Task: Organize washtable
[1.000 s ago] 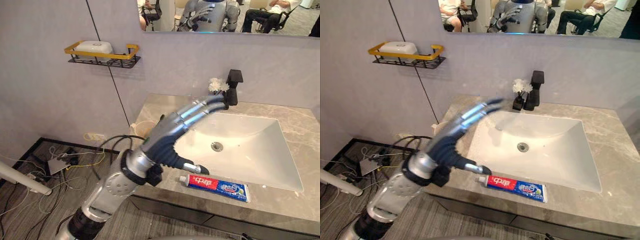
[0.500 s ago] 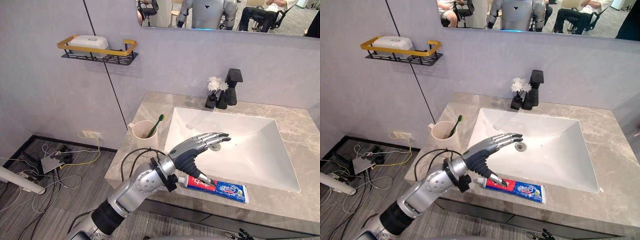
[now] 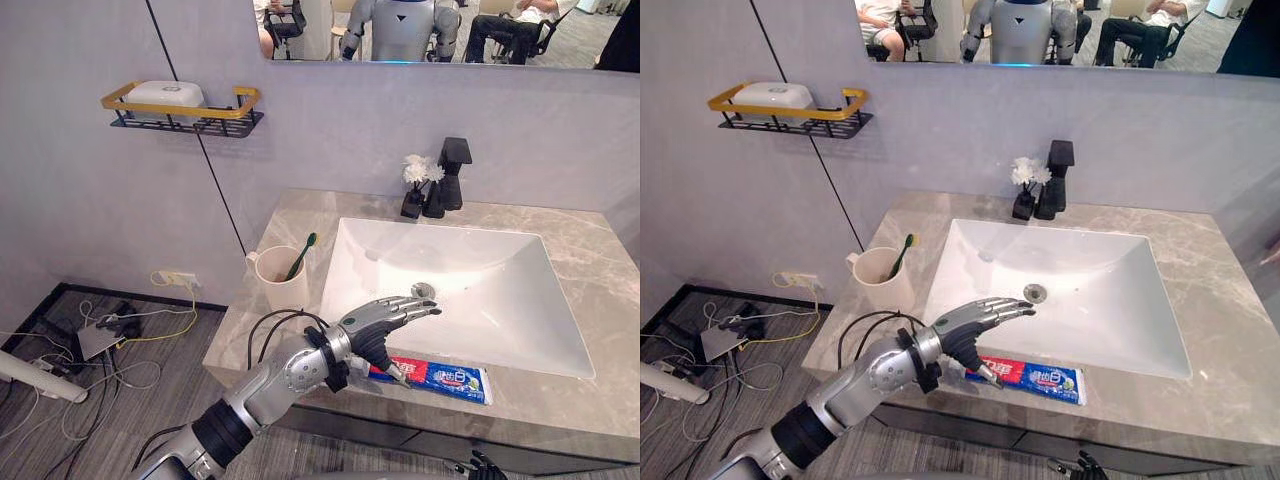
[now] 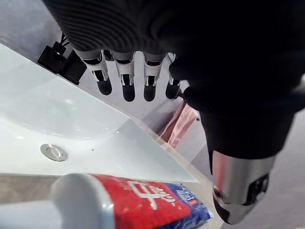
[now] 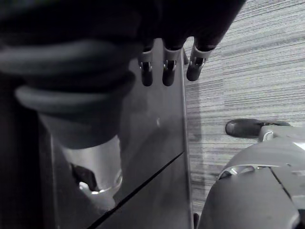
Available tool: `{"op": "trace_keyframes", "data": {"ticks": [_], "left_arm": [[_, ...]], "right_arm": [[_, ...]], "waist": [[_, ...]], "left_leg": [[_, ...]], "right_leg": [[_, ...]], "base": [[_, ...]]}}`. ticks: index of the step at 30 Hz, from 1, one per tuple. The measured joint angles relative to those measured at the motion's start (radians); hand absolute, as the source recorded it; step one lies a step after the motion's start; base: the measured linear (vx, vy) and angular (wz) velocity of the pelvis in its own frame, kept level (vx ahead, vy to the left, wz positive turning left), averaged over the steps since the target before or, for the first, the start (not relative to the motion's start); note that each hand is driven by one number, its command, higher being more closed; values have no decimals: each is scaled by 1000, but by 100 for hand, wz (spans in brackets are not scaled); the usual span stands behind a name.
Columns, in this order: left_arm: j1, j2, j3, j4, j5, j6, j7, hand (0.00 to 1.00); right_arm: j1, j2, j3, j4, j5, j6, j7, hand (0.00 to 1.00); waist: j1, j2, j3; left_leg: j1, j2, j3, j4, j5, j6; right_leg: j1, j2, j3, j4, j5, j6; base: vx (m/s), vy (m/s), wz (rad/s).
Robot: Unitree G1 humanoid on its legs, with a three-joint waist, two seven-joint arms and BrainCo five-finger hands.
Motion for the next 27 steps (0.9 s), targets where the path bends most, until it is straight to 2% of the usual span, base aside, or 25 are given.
{"op": "trace_keyframes", "data": {"ticks": [15, 26, 27], "left_arm": [[83, -16, 4, 26, 78, 9, 8, 0], [142, -16, 79, 26, 121, 11, 47, 0], [145, -16, 85, 26, 123, 12, 49, 100]], "right_arm": [[1, 0, -3, 0, 18, 1, -1, 0], [2, 14, -2, 0, 18, 1, -1, 0], [2, 15, -2, 0, 18, 1, -1, 0]], "waist": [[-4, 15, 7], [-1, 15, 7], [1, 15, 7]], "left_leg": [[0, 1, -1, 8, -1, -1], [0, 1, -2, 7, -1, -1], [0, 1, -2, 7, -1, -1]], "right_leg": [[1, -1, 0, 9, -1, 0], [1, -1, -2, 10, -1, 0], [1, -1, -3, 10, -1, 0]], "base": [[0, 0, 0], [0, 0, 0], [0, 0, 0]]}}
